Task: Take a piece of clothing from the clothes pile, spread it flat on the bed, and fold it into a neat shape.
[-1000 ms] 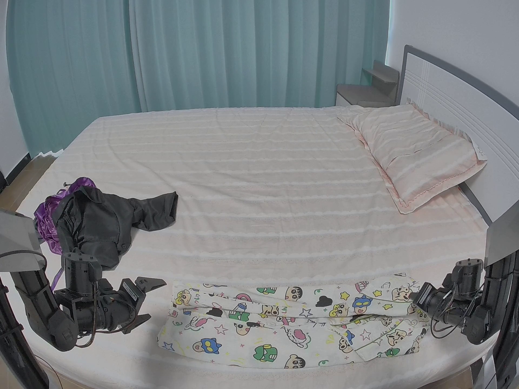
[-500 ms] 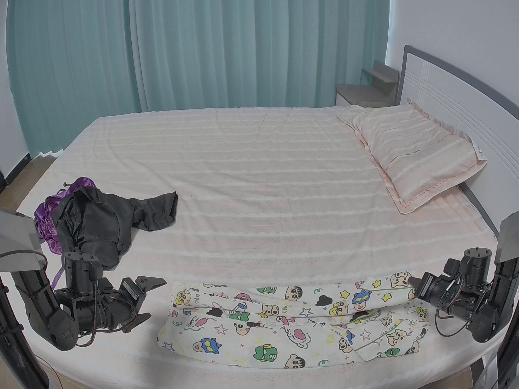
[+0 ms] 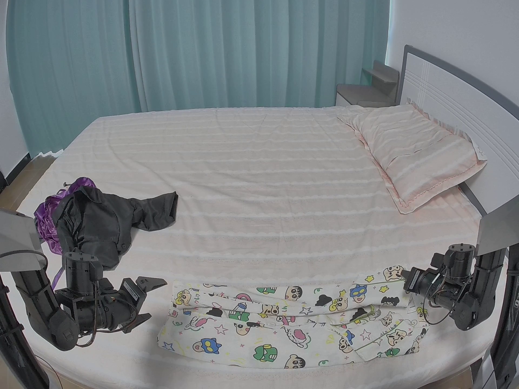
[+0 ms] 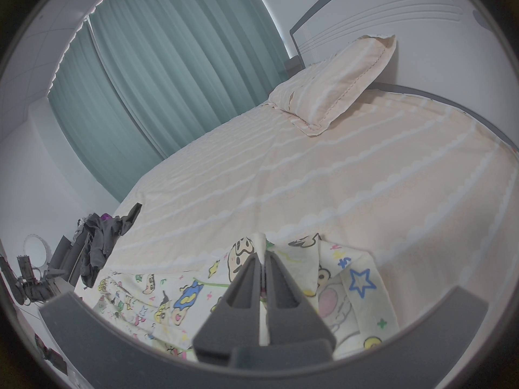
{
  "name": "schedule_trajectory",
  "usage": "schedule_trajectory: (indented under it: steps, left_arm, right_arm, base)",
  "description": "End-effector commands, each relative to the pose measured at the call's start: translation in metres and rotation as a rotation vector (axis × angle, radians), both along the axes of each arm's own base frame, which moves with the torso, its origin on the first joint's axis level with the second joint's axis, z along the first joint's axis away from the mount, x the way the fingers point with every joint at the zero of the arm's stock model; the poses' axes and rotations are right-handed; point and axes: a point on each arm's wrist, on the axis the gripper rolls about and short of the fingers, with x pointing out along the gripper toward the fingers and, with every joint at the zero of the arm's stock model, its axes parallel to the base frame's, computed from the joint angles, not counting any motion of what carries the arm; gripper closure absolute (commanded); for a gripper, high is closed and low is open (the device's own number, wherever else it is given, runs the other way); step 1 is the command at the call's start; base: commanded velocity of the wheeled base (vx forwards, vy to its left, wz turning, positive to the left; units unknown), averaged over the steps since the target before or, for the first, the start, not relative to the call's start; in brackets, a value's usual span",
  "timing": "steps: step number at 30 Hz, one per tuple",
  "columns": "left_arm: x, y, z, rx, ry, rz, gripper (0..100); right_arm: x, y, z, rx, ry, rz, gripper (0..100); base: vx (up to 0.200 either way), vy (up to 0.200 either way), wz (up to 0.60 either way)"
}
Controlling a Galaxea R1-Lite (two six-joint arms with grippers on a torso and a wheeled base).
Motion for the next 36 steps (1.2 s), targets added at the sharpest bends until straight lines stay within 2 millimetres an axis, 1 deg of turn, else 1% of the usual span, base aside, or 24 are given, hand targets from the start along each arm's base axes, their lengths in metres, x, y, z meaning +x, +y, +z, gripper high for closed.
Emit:
schedule_trajectory:
  steps: [1, 6, 10, 11, 14, 16, 17, 19, 21, 22, 23, 24, 25, 26, 27, 28, 31, 32, 33, 34, 35, 36]
  left_arm:
    - [0.000, 0.000, 0.000, 0.001, 0.001, -0.001, 0]
    - [0.000, -0.001, -0.002, 0.002, 0.007, -0.002, 0]
    - [0.000, -0.001, -0.002, 0.002, 0.007, -0.002, 0]
    - [0.000, -0.001, -0.002, 0.003, 0.007, -0.003, 0]
    - [0.000, -0.001, -0.002, 0.003, 0.007, -0.003, 0]
    - [0.000, -0.001, -0.002, 0.003, 0.007, -0.003, 0]
    - [0.000, -0.001, -0.002, 0.003, 0.007, -0.003, 0]
    - [0.000, -0.001, -0.002, 0.003, 0.007, -0.003, 0]
    - [0.000, -0.001, -0.002, 0.003, 0.007, -0.003, 0]
    - [0.000, -0.001, -0.002, 0.003, 0.007, -0.003, 0]
    - [0.000, -0.001, -0.002, 0.003, 0.007, -0.003, 0]
    - [0.001, -0.001, -0.002, 0.003, 0.005, -0.003, 0]
    - [0.001, -0.001, -0.002, 0.003, 0.005, -0.003, 0]
    - [0.001, -0.001, -0.001, 0.002, 0.003, -0.002, 0]
    - [0.001, -0.001, -0.001, 0.003, 0.002, -0.003, 0]
    - [0.002, -0.001, -0.001, 0.004, 0.001, -0.001, 0]
    - [0.002, -0.001, -0.001, 0.003, 0.001, -0.003, 0]
    - [0.002, -0.001, -0.001, 0.003, 0.001, -0.003, 0]
    - [0.002, -0.001, -0.001, 0.003, 0.001, -0.003, 0]
    - [0.002, -0.001, -0.001, 0.003, 0.001, -0.003, 0]
    - [0.002, -0.001, -0.001, 0.003, 0.001, -0.003, 0]
    - [0.002, -0.001, -0.001, 0.002, -0.001, -0.004, 0]
  right_arm:
    - [0.014, -0.001, -0.021, -0.013, 0.018, 0.000, 100]
    - [0.016, -0.001, -0.027, -0.023, 0.025, 0.009, 100]
    - [0.019, -0.001, -0.027, -0.020, 0.016, 0.005, 100]
    - [0.020, -0.001, -0.027, -0.020, 0.012, 0.002, 0]
    - [0.021, -0.005, -0.024, -0.020, 0.000, -0.012, 0]
    - [0.022, -0.012, -0.014, -0.016, -0.033, -0.044, 0]
    - [0.022, -0.012, -0.014, -0.016, -0.033, -0.044, 0]
    - [0.021, -0.020, -0.003, -0.014, -0.065, -0.070, 0]
    - [0.019, -0.020, 0.009, -0.010, -0.098, -0.079, 0]
    - [0.018, -0.020, 0.012, -0.006, -0.103, -0.082, 0]
    - [0.012, -0.017, 0.020, 0.017, -0.111, -0.091, 0]
    - [0.007, -0.013, 0.024, 0.039, -0.108, -0.091, 0]
    - [0.004, -0.007, 0.026, 0.058, -0.105, -0.080, 0]
    - [-0.002, 0.003, 0.028, 0.091, -0.089, -0.059, 0]
    - [-0.004, 0.006, 0.028, 0.101, -0.083, -0.054, 0]
    - [-0.007, 0.016, 0.026, 0.136, -0.061, -0.046, 0]
    - [-0.009, 0.036, 0.014, 0.181, -0.006, -0.054, 0]
    - [-0.009, 0.039, 0.012, 0.189, 0.004, -0.058, 0]
    - [-0.010, 0.048, 0.005, 0.218, 0.031, -0.064, 0]
    - [-0.011, 0.049, 0.005, 0.220, 0.034, -0.061, 0]
    - [-0.013, 0.059, 0.003, 0.256, 0.054, -0.047, 0]
    - [-0.014, 0.062, 0.002, 0.272, 0.062, -0.044, 0]
  base:
    - [0.000, 0.000, 0.00]
    - [0.000, 0.000, 0.00]
    - [0.000, 0.000, 0.00]
    - [0.000, 0.000, 0.00]
    - [0.000, 0.000, 0.00]
    - [0.000, 0.000, 0.00]
    - [0.000, 0.000, 0.00]
    - [0.000, 0.000, 0.00]
    - [0.000, 0.000, 0.00]
    - [0.000, 0.000, 0.00]
    - [0.000, 0.000, 0.00]
    - [0.000, 0.000, 0.00]
    - [0.000, 0.000, 0.00]
    - [0.000, 0.000, 0.00]
    - [0.000, 0.000, 0.00]
    - [0.000, 0.000, 0.00]
    - [0.000, 0.000, 0.00]
    - [0.000, 0.000, 0.00]
    - [0.000, 0.000, 0.00]
    - [0.000, 0.000, 0.00]
    - [0.000, 0.000, 0.00]
    - [0.000, 0.000, 0.00]
